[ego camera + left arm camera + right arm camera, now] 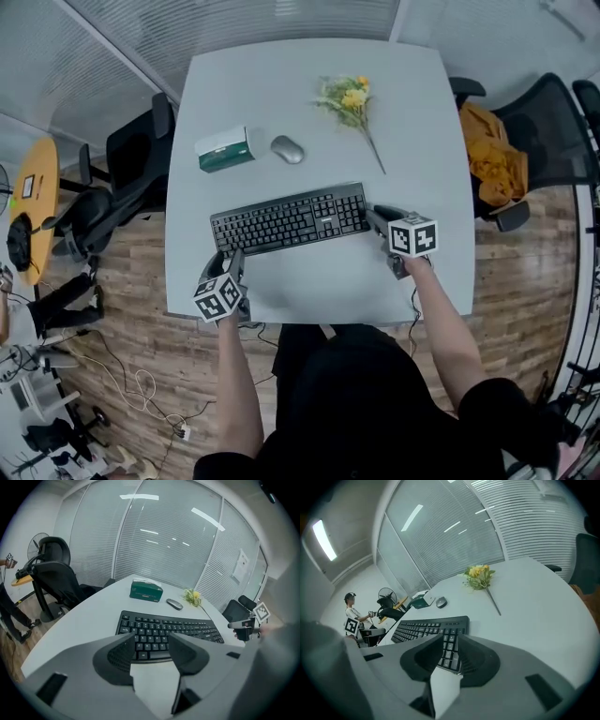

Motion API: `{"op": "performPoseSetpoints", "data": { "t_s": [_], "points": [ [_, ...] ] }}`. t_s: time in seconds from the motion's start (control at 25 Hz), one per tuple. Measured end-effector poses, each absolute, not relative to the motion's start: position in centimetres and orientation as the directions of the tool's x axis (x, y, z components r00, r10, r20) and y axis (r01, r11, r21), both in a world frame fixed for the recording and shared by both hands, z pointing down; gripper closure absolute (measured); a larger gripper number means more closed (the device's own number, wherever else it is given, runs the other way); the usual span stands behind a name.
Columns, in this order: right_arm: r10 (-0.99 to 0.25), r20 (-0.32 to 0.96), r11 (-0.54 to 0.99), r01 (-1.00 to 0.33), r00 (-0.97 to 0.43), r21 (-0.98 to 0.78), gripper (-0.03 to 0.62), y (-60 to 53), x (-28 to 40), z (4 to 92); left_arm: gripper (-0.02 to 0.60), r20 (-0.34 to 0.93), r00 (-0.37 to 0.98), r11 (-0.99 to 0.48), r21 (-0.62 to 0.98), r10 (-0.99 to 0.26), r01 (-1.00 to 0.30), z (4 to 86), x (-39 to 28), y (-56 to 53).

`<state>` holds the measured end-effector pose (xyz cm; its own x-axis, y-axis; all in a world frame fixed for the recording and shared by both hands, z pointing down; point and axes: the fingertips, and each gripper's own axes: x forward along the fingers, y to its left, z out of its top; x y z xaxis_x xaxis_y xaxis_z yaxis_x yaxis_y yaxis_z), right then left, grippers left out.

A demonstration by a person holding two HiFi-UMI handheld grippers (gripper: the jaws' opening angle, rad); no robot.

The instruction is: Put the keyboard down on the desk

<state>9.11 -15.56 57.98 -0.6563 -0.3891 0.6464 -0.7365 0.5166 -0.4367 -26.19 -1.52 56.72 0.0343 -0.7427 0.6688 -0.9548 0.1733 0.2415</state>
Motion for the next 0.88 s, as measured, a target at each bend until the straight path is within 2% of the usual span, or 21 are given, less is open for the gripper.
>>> {"op": "performPoseSetpoints", "data": {
  "t_s": [0.36,0.88],
  "points": [
    [-0.413,0.601,0.601,-0.701,-0.684,-0.384,0.497,-13.9,7.8,54.5,0.377,0.618,0.04,0.063,0.144,-0.785,-0.988,52.1,-22.1,-1.2],
    [-0.429,0.535,0.655,-0.659,-0.728,-0.371,0.517,-7.6,4.5,50.2,0.451,0.542,0.104,-0.044,0.122,-0.834,-0.992,47.4,-18.3,1.8]
  ]
}}
